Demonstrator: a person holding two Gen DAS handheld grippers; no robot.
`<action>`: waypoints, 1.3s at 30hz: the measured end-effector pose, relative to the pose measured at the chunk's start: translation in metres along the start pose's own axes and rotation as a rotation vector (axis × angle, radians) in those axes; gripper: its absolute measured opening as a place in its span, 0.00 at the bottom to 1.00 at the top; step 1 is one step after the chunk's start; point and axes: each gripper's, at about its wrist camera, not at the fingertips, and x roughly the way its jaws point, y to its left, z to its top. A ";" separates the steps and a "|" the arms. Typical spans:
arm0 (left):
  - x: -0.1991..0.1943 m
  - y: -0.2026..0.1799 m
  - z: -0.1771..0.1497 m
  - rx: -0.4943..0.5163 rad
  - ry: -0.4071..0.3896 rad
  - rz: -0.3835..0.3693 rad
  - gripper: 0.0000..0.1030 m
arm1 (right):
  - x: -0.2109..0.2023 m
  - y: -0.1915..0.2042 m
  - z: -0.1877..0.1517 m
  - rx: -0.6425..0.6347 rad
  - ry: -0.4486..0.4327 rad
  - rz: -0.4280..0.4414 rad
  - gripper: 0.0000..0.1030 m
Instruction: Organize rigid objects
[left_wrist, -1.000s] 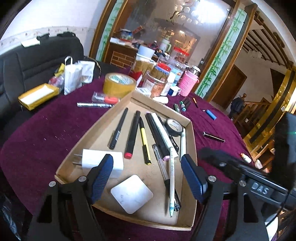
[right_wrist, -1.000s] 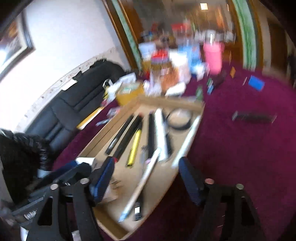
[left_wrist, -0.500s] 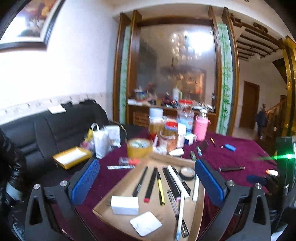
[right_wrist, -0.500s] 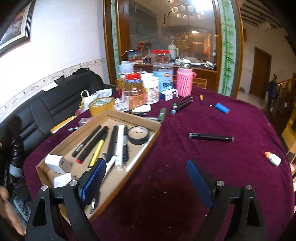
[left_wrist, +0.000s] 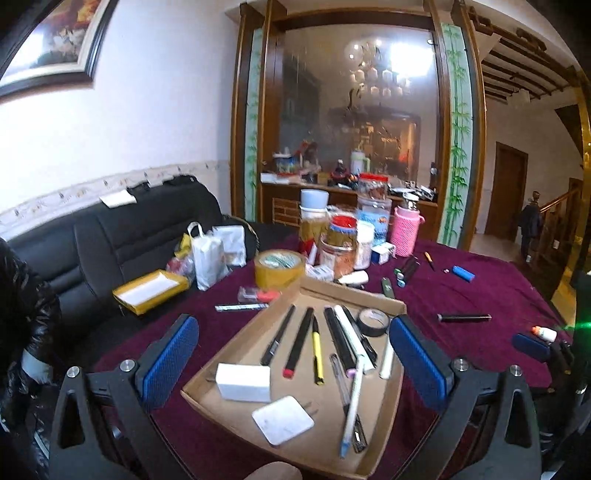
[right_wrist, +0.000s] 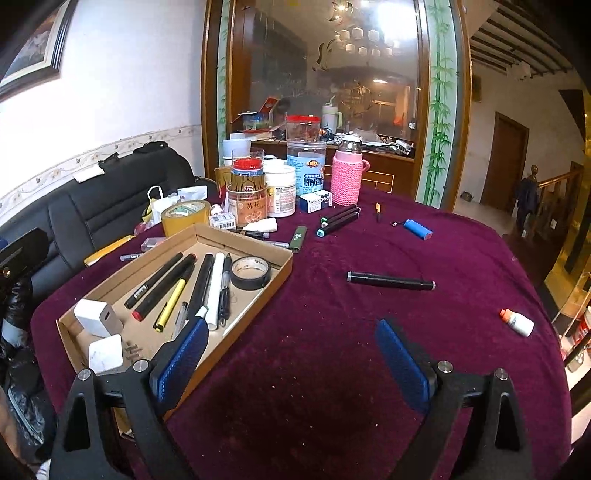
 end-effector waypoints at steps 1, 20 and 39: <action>0.003 0.002 -0.001 -0.016 0.018 -0.015 1.00 | 0.000 0.001 -0.001 -0.005 0.002 -0.002 0.93; 0.014 -0.011 -0.027 0.008 0.148 -0.048 1.00 | -0.003 0.015 -0.019 -0.060 0.027 -0.040 0.96; 0.108 -0.057 -0.053 0.570 0.372 0.319 1.00 | 0.006 -0.024 -0.027 0.115 0.100 0.005 0.96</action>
